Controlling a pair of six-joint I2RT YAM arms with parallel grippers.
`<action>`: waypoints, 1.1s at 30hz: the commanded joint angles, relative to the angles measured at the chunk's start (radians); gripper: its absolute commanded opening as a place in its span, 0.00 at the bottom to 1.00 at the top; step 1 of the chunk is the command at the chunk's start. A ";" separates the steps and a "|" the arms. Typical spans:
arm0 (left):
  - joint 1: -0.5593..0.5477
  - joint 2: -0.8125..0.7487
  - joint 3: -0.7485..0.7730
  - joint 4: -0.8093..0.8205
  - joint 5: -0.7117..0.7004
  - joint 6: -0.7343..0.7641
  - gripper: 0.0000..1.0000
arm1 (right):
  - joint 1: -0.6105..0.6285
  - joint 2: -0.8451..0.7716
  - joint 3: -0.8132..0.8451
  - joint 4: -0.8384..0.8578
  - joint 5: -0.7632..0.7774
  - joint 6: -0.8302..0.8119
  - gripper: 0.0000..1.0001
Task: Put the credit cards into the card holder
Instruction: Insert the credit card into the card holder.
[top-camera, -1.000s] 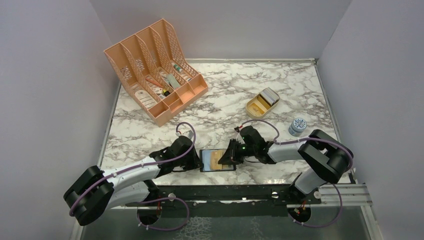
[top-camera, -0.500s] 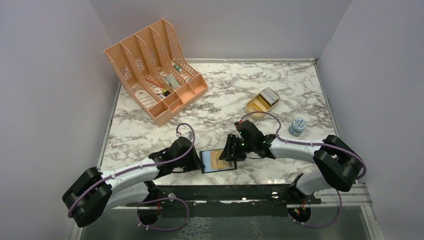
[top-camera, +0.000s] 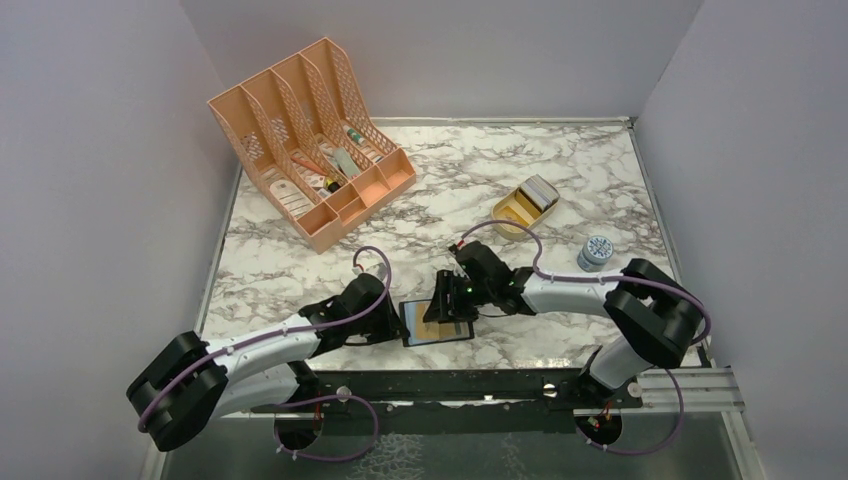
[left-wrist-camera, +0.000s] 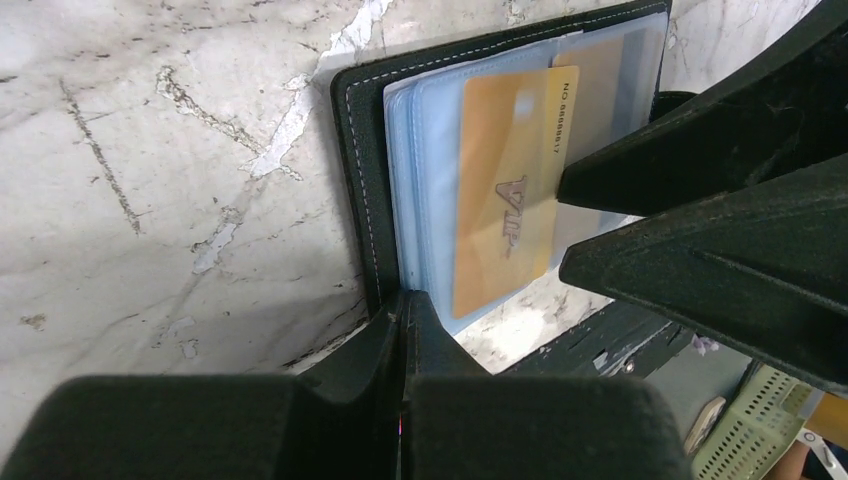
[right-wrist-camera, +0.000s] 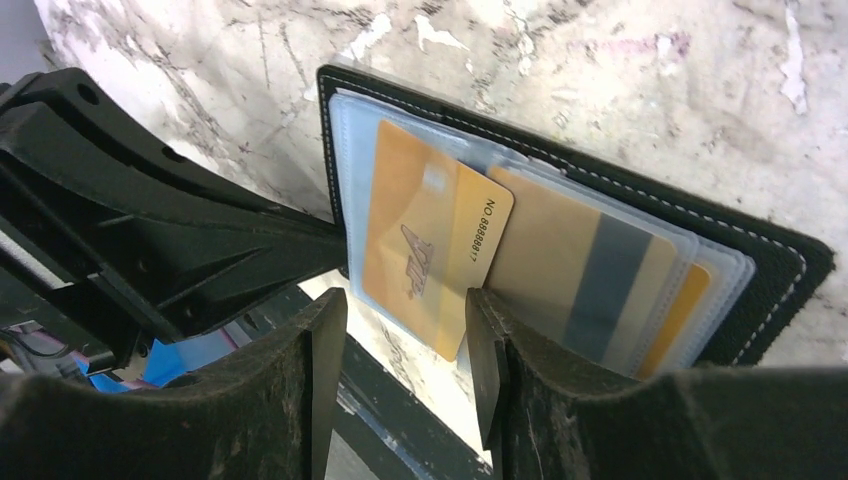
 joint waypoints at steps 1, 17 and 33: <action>-0.003 0.020 -0.013 0.026 0.002 0.014 0.01 | 0.014 0.002 -0.026 0.114 -0.036 -0.055 0.48; -0.002 0.017 -0.002 0.013 -0.005 0.019 0.01 | 0.016 -0.046 -0.015 0.033 0.084 -0.068 0.56; -0.003 0.051 0.014 0.016 -0.010 0.036 0.01 | 0.019 0.036 0.010 0.173 -0.089 -0.125 0.54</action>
